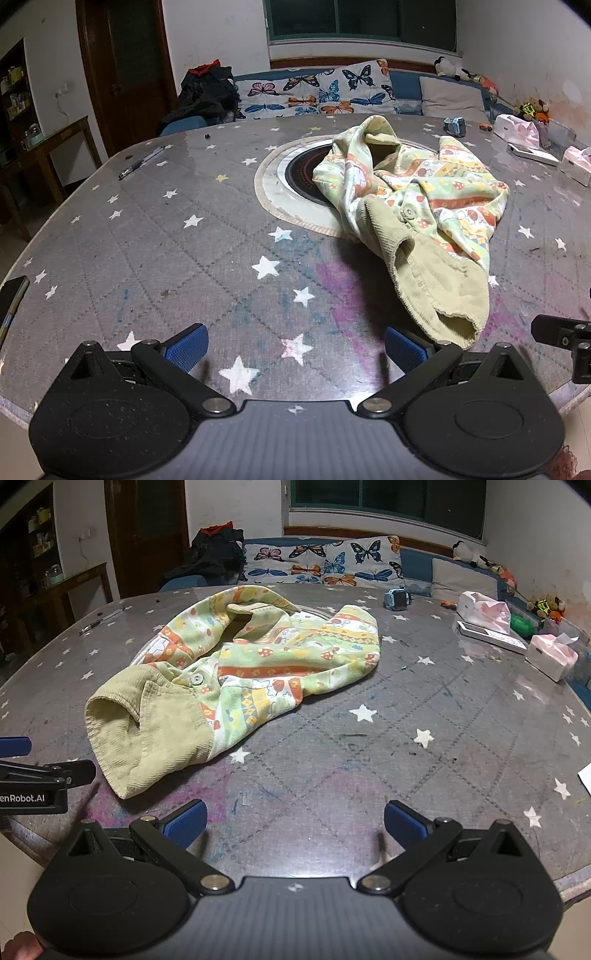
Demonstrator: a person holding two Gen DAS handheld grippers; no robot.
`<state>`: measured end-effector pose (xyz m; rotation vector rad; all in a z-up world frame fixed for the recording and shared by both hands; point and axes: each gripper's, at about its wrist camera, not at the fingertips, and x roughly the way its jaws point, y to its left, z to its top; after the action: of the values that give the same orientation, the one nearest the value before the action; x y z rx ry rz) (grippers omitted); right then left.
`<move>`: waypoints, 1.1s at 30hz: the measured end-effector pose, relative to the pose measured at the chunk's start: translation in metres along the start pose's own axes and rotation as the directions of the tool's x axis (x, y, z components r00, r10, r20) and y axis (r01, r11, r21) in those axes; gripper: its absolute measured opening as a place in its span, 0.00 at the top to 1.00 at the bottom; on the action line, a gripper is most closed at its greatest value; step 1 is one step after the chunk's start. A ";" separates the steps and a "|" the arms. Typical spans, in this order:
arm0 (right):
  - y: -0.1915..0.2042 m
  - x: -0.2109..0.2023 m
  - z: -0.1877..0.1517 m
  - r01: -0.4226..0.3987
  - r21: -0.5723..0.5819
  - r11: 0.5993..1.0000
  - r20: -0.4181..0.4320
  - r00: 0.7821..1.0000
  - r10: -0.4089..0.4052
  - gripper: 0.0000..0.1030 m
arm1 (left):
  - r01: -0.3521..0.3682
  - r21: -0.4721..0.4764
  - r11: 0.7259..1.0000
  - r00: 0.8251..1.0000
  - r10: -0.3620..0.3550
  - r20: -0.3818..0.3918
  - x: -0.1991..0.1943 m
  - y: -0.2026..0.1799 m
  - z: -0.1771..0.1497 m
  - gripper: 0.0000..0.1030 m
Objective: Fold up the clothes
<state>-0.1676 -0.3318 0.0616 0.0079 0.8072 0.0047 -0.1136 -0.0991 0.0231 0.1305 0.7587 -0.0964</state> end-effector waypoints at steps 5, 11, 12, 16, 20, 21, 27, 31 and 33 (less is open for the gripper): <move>-0.001 0.000 0.001 0.000 0.003 1.000 0.000 1.000 0.000 0.00 | 0.000 0.002 1.000 1.000 0.000 -0.001 0.001 -0.001 0.001 0.00; 0.001 0.001 0.002 -0.004 -0.001 1.000 -0.001 1.000 0.004 0.00 | 0.000 0.001 1.000 1.000 0.000 -0.003 0.001 -0.002 0.003 0.00; 0.001 0.001 0.002 -0.006 -0.003 1.000 -0.001 1.000 0.006 0.00 | 0.000 0.001 1.000 1.000 0.000 -0.003 0.002 -0.002 0.003 0.00; 0.003 0.002 0.003 -0.007 -0.007 1.000 -0.004 1.000 0.007 0.00 | 0.000 0.001 1.000 1.000 0.000 -0.003 0.002 -0.001 0.003 0.00; 0.003 0.003 0.004 -0.008 -0.007 1.000 -0.005 1.000 0.008 0.00 | 0.001 -0.003 1.000 1.000 -0.001 -0.004 0.003 0.000 0.004 0.00; 0.003 0.003 0.004 -0.007 -0.006 1.000 -0.005 1.000 0.007 0.00 | 0.001 -0.003 1.000 1.000 -0.001 -0.004 0.003 0.000 0.004 0.00; 0.004 0.005 0.006 -0.010 -0.009 1.000 -0.010 1.000 0.009 0.00 | 0.003 0.000 1.000 1.000 -0.003 -0.003 0.003 -0.001 0.006 0.00; 0.006 0.006 0.007 -0.015 -0.013 1.000 -0.013 1.000 0.015 0.00 | 0.002 0.003 1.000 1.000 -0.002 -0.003 0.004 -0.001 0.008 0.00; 0.006 0.007 0.008 -0.018 -0.014 1.000 -0.013 1.000 0.017 0.00 | 0.000 0.004 1.000 1.000 0.000 -0.004 0.005 -0.001 0.009 0.00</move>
<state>-0.1568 -0.3256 0.0617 0.0011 0.8198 0.0271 -0.1041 -0.1013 0.0262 0.1344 0.7627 -0.0981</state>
